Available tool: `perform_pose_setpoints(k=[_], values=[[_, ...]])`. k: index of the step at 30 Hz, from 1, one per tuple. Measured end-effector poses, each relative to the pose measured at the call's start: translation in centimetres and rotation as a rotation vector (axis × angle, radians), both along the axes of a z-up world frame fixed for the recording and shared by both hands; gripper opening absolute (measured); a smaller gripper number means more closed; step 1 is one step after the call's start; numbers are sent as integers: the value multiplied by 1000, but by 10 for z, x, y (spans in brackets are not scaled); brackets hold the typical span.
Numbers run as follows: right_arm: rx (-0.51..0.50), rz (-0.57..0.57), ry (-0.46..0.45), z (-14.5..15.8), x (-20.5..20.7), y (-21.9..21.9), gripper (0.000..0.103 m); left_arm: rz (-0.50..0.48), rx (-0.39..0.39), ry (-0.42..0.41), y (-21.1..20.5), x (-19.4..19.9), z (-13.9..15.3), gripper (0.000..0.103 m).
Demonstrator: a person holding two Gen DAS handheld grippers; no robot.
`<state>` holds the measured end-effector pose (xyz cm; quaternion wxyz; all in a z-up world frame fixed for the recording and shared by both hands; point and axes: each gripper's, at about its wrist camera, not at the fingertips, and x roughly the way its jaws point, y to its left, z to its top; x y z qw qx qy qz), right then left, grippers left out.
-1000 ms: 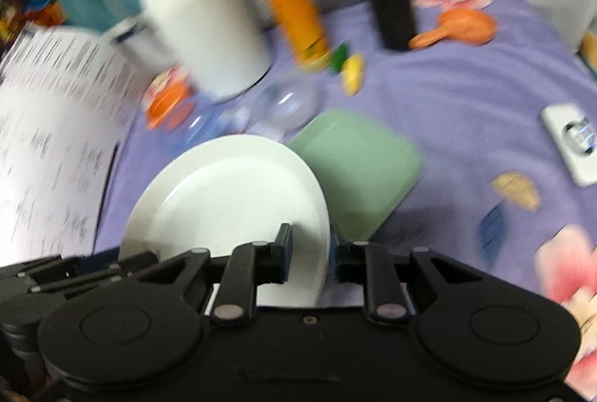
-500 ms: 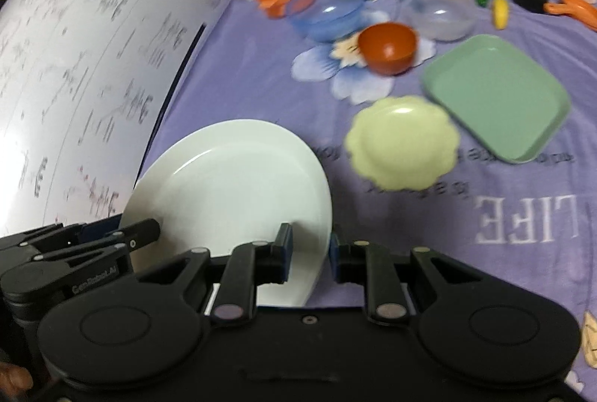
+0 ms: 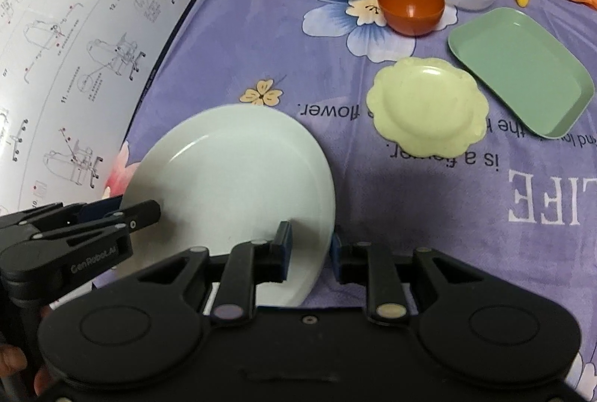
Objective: Organize plates and bowls
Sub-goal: 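Carry the white plate toward the booklet, lower it and open both grippers, then move both grippers over to the green square tray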
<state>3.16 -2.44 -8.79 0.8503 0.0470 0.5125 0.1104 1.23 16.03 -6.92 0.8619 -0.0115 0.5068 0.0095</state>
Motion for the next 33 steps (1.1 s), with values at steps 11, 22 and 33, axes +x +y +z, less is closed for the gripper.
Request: perform_pose_setpoints(k=[11, 22, 33], values=[[51, 14, -59, 10, -7, -24, 103, 76, -53, -43, 5, 7, 8, 103], [90, -72, -112, 26, -15, -79, 103, 20, -41, -109, -27, 17, 31, 103], [114, -288, -135, 18, -8, -162, 103, -104, -30, -151, -93, 37, 45, 103]])
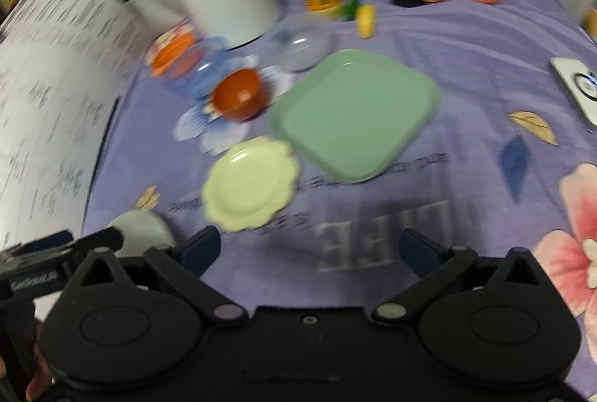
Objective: Organize plates and bowls
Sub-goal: 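Move both grippers over to the green square tray, then close both grippers on the rim of the green tray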
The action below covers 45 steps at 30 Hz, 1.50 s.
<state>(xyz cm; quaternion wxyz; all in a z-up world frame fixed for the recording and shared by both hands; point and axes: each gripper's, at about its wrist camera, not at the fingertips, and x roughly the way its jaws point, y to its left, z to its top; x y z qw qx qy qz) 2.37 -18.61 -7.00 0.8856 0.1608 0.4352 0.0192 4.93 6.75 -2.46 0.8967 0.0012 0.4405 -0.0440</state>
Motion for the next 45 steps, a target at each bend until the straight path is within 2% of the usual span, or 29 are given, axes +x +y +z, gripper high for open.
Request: perform_pose_setpoints(k=[8, 13, 19, 24, 28, 30, 32, 38, 40, 45], values=[[22, -115, -15, -9, 11, -51, 103, -78, 25, -9, -40, 19, -1, 103], [-16, -153, -55, -6, 28, -72, 100, -115, 24, -9, -61, 33, -3, 103], [-115, -123, -110, 1, 72, -86, 96, -157, 54, -6, -89, 52, -8, 103], [-157, -57, -127, -4, 109, -87, 91, -177, 65, 9, -107, 70, -16, 103], [-185, 10, -126, -15, 130, -83, 77, -190, 69, 26, -119, 84, -23, 103], [-204, 45, -119, -21, 136, -78, 66, -198, 71, 36, -126, 90, -28, 103], [-199, 72, -103, -27, 141, -77, 48, -204, 71, 44, -131, 94, -32, 103], [-208, 94, -111, -37, 139, -82, 25, -233, 70, 55, -147, 102, -38, 103], [-220, 110, -106, -36, 136, -82, 19, -241, 75, 56, -152, 104, -39, 103], [-222, 86, -77, -33, 120, -93, 16, -253, 66, 64, -164, 105, -42, 103]])
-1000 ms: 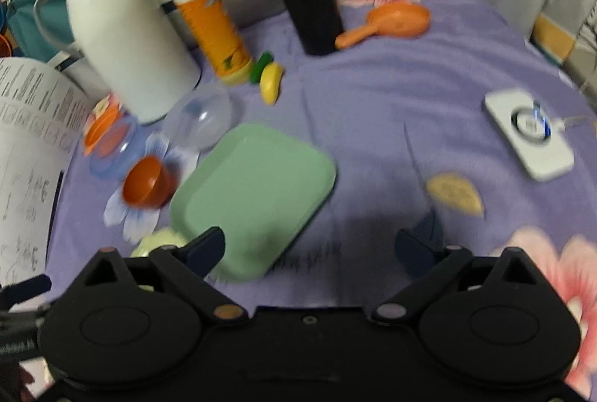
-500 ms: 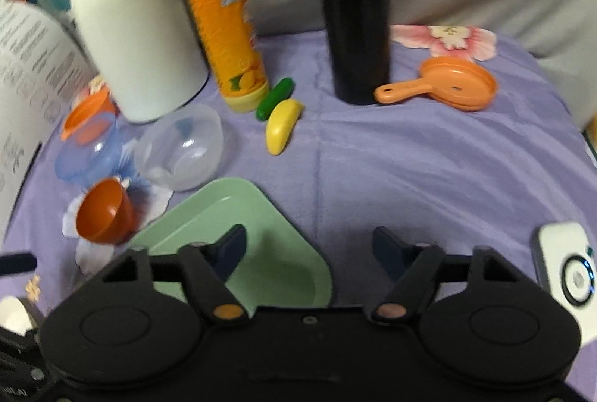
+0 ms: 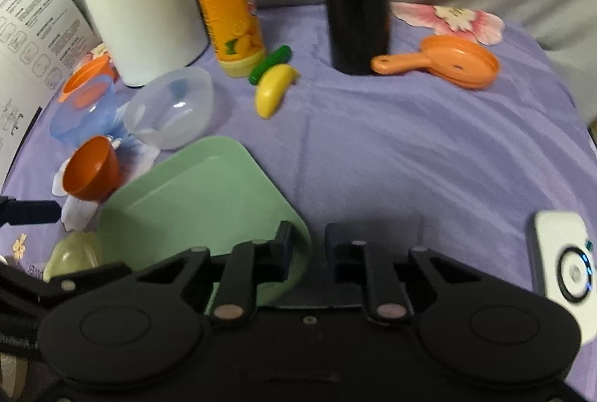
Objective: Organize plates and bowls
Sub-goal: 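Close both grippers on the rim of the green tray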
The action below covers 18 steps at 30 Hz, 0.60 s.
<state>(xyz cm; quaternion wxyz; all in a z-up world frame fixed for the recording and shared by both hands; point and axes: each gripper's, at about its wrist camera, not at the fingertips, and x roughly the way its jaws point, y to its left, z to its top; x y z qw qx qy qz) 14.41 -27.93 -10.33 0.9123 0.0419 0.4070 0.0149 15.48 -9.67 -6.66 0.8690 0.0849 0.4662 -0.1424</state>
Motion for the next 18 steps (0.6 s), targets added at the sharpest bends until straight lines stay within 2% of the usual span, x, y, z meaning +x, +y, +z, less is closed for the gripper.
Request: perform_pose_setpoints(k=[5, 11, 13, 16, 18], values=[[-7, -37, 14, 1, -19, -11, 16, -31, 3, 11, -12, -1, -5, 103], [21, -74, 34, 4, -35, -21, 15, -20, -34, 43, -18, 1, -10, 101], [45, -76, 42, 4, -41, -25, 15, -33, -34, 42, -23, 2, -11, 94], [102, -78, 37, 6, -42, -35, 19, -48, -39, 64, -28, 6, -15, 77], [124, -84, 29, 6, -37, -39, 20, -57, -44, 76, -32, 8, -17, 55]])
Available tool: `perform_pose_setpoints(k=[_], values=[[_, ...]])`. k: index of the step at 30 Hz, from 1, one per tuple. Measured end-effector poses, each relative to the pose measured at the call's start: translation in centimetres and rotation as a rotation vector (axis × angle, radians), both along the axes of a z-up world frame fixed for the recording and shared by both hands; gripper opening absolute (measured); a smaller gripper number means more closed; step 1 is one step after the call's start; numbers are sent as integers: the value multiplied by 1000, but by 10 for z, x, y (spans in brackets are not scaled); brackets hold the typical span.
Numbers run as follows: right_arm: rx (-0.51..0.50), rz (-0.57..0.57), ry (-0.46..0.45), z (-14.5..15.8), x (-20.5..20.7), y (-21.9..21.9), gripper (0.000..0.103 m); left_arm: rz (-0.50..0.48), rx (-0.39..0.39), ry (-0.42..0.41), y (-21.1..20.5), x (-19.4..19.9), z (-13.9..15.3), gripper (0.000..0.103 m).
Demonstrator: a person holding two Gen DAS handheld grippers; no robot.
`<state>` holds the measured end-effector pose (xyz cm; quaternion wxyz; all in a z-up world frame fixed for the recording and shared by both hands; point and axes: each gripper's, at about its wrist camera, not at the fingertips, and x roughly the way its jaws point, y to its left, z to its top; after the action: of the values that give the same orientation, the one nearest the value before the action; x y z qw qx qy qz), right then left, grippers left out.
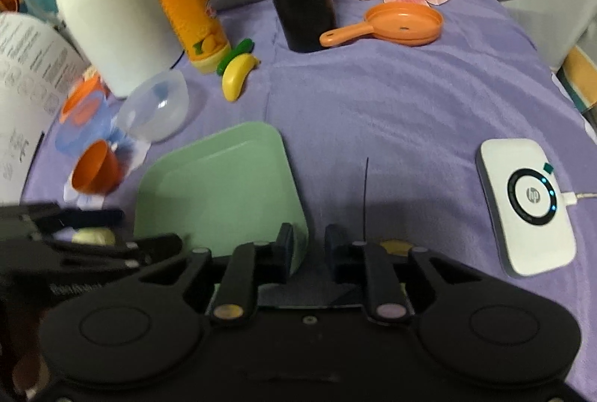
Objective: Organize plates and bowls
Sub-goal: 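Close both grippers on the rim of the green tray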
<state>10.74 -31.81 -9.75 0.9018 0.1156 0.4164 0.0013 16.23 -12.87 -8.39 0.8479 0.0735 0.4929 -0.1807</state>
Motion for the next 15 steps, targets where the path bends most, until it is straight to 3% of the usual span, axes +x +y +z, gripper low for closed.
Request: perform_pose_setpoints(k=[4, 9, 11, 13, 15], values=[[10, 19, -37, -1, 12, 1, 22, -13, 7, -17, -5, -2, 0, 53], [1, 30, -76, -6, 18, 3, 23, -5, 11, -16, -4, -9, -2, 71], [-15, 34, -100, -8, 16, 5, 23, 1, 14, -20, -5, -11, -3, 72], [-39, 27, -123, -10, 13, 10, 23, 1, 9, -22, -8, -13, -3, 71], [-84, 24, -127, -10, 11, 19, 24, -14, -1, -29, -11, -16, -2, 53]])
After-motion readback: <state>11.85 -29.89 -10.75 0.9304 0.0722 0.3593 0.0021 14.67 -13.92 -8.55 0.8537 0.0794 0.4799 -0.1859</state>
